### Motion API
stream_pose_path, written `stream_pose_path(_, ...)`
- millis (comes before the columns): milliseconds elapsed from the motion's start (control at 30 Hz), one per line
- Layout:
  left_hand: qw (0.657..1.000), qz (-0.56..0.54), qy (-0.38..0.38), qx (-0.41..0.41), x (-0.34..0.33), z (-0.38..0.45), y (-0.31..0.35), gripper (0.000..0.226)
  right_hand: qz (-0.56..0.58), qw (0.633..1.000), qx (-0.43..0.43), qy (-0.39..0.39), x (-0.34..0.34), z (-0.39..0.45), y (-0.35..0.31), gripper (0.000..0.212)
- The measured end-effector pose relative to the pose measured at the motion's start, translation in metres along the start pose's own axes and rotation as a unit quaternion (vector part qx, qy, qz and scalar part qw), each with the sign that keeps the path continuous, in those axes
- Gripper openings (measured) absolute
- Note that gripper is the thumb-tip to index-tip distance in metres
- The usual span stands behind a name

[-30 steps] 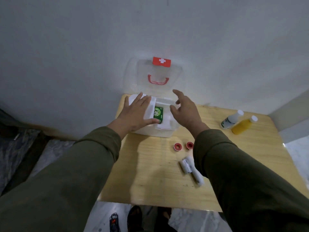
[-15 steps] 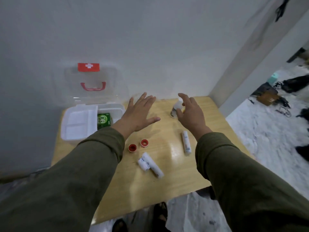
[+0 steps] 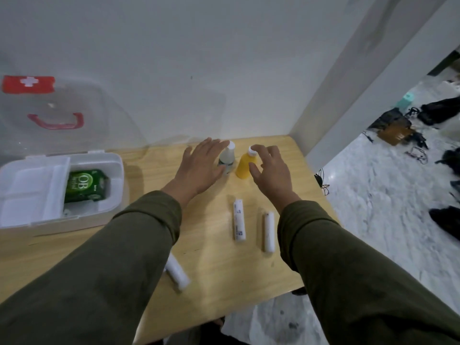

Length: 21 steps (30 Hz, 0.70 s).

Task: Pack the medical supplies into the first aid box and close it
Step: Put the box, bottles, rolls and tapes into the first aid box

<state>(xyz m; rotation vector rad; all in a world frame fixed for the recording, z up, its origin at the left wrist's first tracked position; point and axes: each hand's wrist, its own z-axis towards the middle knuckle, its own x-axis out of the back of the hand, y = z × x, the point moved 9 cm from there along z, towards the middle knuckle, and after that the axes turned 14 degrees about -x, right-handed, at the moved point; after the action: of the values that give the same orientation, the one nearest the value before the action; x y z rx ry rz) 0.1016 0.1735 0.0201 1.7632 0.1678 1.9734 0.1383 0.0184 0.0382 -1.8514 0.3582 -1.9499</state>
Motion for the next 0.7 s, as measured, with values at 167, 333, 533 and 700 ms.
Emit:
stream_pose_path(167, 1.0, -0.014, 0.025, 0.012, -0.014, 0.018, -0.003, 0.049, 0.044, 0.998, 0.036, -0.015, -0.009, 0.019, 0.005, 0.029)
stream_pose_path(333, 0.995, -0.051, 0.086, 0.028, -0.007, 0.032, -0.001, 0.039, 0.065, 0.996, 0.055, -0.037, -0.015, 0.035, 0.003, 0.028)
stream_pose_path(533, 0.985, -0.108, 0.124, 0.051, -0.007, 0.04, -0.002, 0.027, 0.104, 0.992, 0.038, -0.066, -0.019, 0.046, 0.003, 0.027)
stream_pose_path(700, 0.982, -0.128, 0.13, 0.047, -0.009, 0.036, -0.008, 0.024, 0.131, 0.989, 0.029, -0.066, -0.02, 0.044, -0.003, 0.021)
